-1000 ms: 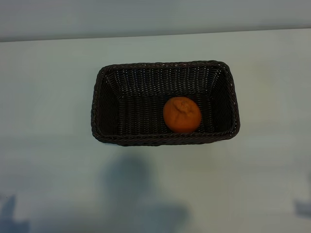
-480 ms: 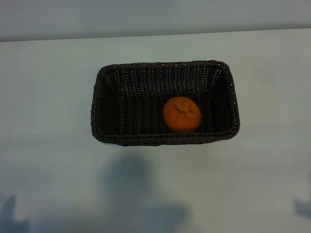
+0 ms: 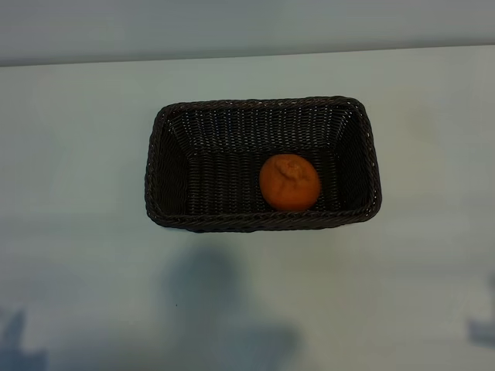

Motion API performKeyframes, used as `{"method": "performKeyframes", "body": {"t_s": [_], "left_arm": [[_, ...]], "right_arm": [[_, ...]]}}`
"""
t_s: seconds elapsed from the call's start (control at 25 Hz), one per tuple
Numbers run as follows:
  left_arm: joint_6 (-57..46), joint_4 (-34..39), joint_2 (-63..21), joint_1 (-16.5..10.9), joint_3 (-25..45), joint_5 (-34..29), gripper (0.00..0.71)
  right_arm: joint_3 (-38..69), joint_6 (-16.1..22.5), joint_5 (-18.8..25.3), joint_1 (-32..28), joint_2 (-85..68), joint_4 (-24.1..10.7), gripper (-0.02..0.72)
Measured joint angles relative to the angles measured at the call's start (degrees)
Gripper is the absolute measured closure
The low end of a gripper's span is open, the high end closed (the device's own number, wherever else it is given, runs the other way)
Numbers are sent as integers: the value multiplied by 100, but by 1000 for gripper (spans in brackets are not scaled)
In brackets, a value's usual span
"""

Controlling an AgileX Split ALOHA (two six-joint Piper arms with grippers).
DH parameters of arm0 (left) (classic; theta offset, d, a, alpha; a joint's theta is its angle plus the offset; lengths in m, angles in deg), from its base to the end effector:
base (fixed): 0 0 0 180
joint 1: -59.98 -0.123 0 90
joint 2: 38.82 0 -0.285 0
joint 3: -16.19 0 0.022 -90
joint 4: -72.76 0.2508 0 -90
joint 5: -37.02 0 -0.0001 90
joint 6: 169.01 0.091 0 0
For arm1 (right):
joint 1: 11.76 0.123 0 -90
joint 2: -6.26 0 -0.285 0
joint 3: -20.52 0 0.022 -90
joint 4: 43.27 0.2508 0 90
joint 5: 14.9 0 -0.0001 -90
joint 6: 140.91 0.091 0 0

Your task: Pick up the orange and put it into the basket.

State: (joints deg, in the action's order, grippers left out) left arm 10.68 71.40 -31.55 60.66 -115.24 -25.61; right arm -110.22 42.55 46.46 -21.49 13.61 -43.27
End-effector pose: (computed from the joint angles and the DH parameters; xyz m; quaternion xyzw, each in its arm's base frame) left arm -0.0076 -0.0018 0.2746 0.0035 0.8592 -0.0163 0.5114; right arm -0.0050 0.0009 0.2731 0.0984 0.8514 -0.0282 0.5145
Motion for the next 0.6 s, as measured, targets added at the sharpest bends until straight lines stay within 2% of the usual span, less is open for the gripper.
{"method": "performKeyframes", "body": {"t_s": [0.6], "left_arm": [[0, 0, 0, 0, 0, 0, 118]], "right_arm": [[0, -35, -11, 0, 0, 103, 172]]}}
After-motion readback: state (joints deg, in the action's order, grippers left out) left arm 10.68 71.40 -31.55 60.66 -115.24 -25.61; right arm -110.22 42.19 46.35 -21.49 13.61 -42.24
